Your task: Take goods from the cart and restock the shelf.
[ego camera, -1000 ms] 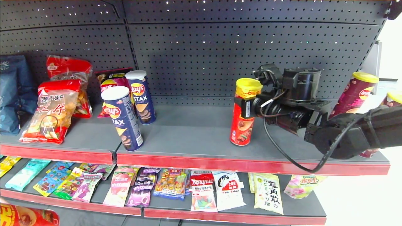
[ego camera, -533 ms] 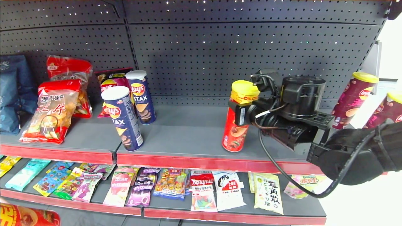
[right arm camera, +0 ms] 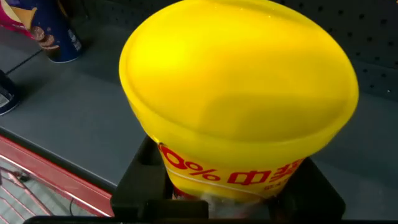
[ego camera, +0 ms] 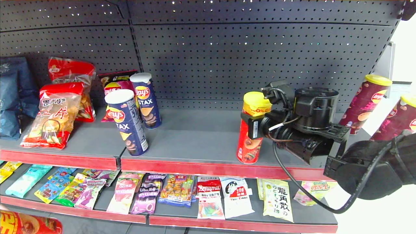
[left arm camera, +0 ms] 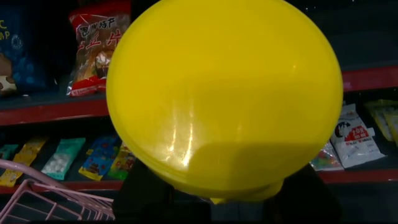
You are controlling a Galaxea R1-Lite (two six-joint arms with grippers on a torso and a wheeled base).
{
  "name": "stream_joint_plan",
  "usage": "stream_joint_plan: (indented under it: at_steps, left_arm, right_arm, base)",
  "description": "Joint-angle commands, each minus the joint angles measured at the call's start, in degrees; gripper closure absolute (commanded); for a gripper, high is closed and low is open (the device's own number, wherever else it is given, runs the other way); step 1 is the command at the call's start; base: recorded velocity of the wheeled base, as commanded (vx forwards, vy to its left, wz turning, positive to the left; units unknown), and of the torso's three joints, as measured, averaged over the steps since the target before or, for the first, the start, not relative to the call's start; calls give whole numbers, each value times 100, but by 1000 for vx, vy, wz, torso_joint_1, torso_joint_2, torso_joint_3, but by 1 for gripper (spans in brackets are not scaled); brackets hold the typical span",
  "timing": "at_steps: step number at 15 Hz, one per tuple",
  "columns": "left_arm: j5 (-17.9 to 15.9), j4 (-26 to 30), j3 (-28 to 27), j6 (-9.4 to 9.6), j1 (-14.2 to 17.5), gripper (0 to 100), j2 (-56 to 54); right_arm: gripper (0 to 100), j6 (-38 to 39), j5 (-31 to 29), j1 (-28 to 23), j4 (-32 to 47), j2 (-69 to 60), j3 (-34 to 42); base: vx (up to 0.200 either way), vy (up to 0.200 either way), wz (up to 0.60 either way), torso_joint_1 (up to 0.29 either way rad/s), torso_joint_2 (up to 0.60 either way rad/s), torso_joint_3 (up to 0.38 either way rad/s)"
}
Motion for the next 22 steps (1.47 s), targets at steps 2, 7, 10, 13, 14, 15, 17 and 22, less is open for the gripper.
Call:
stream_joint_plan:
  at_steps: [2, 7, 10, 13, 14, 15, 17, 22]
  left_arm:
    - [3, -8, 23, 1, -3, 100, 12]
    - [-6, 1, 41, 1, -3, 100, 12]
    - [-6, 1, 85, 1, -3, 100, 12]
    - [-6, 1, 111, 1, -3, 100, 12]
    - [-6, 1, 111, 1, -3, 100, 12]
    - [-6, -8, 111, 1, -3, 100, 3]
    - [-6, 1, 111, 1, -3, 100, -6]
    - [-6, 1, 120, 1, -3, 100, -24]
  right_arm:
    - [100, -78, 3, -39, 13, -104, 94]
    - [100, -157, 12, -48, 4, -104, 103]
    - [100, -140, -6, -56, -5, -104, 147]
    - [100, -122, 12, -56, -14, -112, 244]
    - [100, -122, 12, -56, -14, -130, 288]
    - [100, -113, 12, -56, -14, -139, 305]
    - [100, -105, 12, -56, -22, -139, 349]
    - [0, -105, 3, -48, -22, -244, 358]
  base:
    - [0, 0, 0, 0, 0, 0]
    - [0, 0, 0, 0, 0, 0]
    - [0, 0, 0, 0, 0, 0]
    - [0, 0, 0, 0, 0, 0]
    - [0, 0, 0, 0, 0, 0]
    - [0, 0, 0, 0, 0, 0]
    - [0, 0, 0, 0, 0, 0]
    - [0, 0, 0, 0, 0, 0]
